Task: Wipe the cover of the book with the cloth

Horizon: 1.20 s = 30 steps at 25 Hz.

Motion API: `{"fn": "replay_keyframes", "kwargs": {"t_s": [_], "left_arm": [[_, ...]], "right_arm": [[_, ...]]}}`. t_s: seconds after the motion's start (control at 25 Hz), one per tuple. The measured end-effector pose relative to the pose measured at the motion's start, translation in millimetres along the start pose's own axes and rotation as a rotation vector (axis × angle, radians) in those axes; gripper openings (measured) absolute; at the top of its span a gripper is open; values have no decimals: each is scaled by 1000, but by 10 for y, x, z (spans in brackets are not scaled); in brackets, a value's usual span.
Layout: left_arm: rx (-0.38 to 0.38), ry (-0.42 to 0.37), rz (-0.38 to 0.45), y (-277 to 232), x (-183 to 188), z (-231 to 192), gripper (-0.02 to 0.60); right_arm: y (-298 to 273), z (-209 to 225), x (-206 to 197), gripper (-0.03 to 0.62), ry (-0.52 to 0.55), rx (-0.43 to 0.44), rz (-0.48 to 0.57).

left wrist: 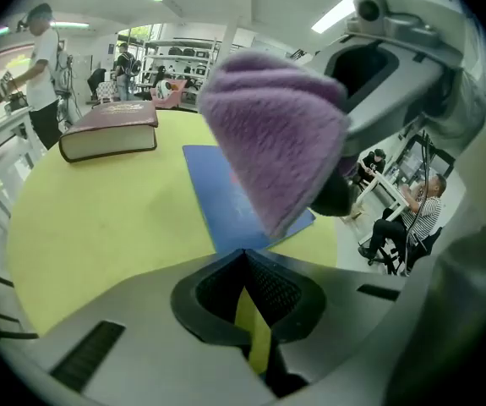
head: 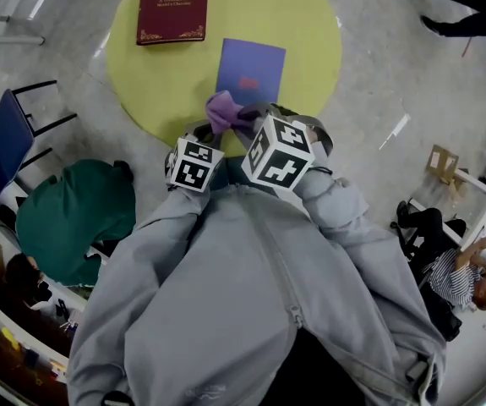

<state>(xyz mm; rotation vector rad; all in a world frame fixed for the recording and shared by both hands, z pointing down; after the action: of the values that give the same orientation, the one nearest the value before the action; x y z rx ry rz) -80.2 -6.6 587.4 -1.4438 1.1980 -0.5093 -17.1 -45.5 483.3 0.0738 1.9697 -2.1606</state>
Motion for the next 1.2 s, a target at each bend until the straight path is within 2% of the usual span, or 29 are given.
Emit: {"fn": "replay_keyframes", "kwargs": {"t_s": [0.24, 0.48, 0.8, 1.2], "left_arm": [[6, 3, 14, 6, 5, -3, 18], [13, 5, 13, -7, 12, -20, 18], [32, 47, 9, -25, 6, -14, 17], [27, 79, -5, -21, -4, 0, 18]], "right_arm": [[-446, 131, 70, 71, -10, 40, -54], [-754, 178, 102, 71, 1, 34, -94], [-800, 175, 94, 71, -9, 34, -99], [-746, 182, -277, 71, -66, 23, -136]]}}
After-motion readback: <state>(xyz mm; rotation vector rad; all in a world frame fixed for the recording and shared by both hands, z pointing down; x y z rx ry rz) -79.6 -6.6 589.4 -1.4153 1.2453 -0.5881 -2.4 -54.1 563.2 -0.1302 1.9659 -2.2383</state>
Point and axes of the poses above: the fingertips, and each gripper's own axes: y backward along the fingers, z to its right, x out of its top, the point moved 5 cm from there along y, backward along the fingers, and after that the axes turned 15 degrees about -z, right-handed, at the moved point
